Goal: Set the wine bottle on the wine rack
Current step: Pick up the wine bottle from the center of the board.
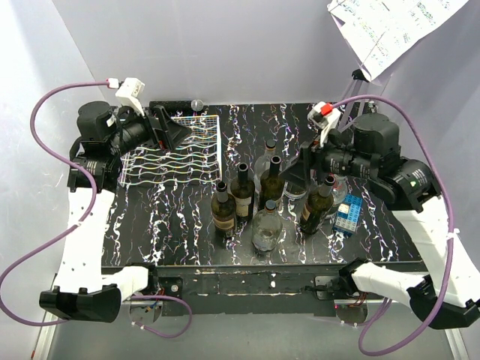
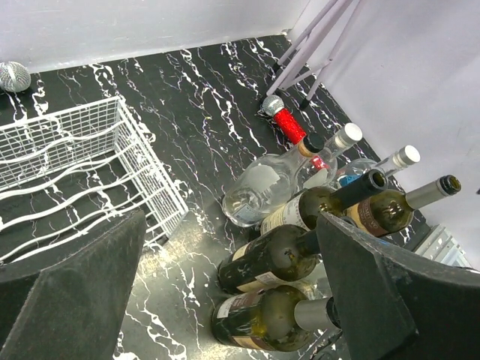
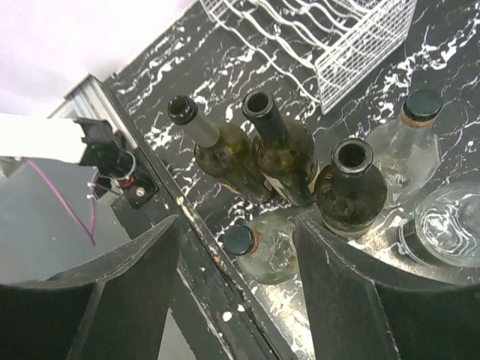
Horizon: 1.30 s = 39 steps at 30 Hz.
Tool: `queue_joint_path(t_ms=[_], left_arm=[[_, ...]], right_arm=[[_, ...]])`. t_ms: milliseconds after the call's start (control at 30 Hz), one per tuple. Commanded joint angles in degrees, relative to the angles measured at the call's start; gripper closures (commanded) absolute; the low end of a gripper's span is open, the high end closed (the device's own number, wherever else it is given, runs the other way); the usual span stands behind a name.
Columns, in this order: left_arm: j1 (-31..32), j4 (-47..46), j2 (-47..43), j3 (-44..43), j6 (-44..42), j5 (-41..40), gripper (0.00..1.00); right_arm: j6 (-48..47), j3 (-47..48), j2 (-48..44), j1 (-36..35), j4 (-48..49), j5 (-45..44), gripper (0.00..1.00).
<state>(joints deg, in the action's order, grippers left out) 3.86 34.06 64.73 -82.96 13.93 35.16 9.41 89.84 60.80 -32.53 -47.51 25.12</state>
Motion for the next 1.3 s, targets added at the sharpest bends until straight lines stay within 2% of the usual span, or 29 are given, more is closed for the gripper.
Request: queue_joint_path(t_ms=[0, 200, 500, 700, 833, 900, 1000, 1067, 1133, 1267], left_arm=[[0.01, -0.58, -2.33, 0.86, -0.58, 1.58, 0.02], [0.36, -0.75, -3.20, 4.29, -0.31, 2.90, 0.02], [0.45, 4.16, -1.71, 4.56, 1.62, -3.25, 0.02], [0.45, 7.33, -2.94, 6.31, 4.07, -6.85, 0.02], [0.45, 12.41, -3.47, 6.06, 12.14, -9.66, 0.02], [0.45, 16.01, -3.21, 5.70, 15.76, -9.15, 0.02], [1.50, 18.49, -4.52, 5.35, 16.13, -9.14, 0.02], [4.12, 18.58, -5.49, 4.48, 14.03, -8.18, 0.02], [9.82, 18.85, -5.23, 3.07, 12.00, -9.40, 0.02], [23.36, 19.90, -5.93, 1.66, 9.71, -19.04, 0.02]], right_arm=[[-4.14, -0.36, 0.64, -4.81, -3.21, -7.80, 0.30], [-3.78, -1.87, 1.87, -12.63, -0.40, -12.37, 0.28], [-6.86, 5.78, 12.32, -24.76, 2.06, -16.42, 0.31], [-6.25, 7.10, 15.84, -28.20, 6.28, -19.93, 0.34], [-4.84, 5.70, 15.06, -28.64, 8.92, -23.89, 0.35], [-5.80, 5.08, 14.44, -28.64, 8.84, -21.10, 0.34], [-6.33, 4.73, 14.61, -28.72, 7.78, -17.83, 0.34], [-6.07, 4.38, 14.18, -28.64, 7.87, -18.00, 0.34], [-5.28, 3.07, 12.95, -28.64, 9.44, -18.62, 0.34], [-2.65, 0.16, 9.70, -28.64, 12.96, -20.19, 0.33]])
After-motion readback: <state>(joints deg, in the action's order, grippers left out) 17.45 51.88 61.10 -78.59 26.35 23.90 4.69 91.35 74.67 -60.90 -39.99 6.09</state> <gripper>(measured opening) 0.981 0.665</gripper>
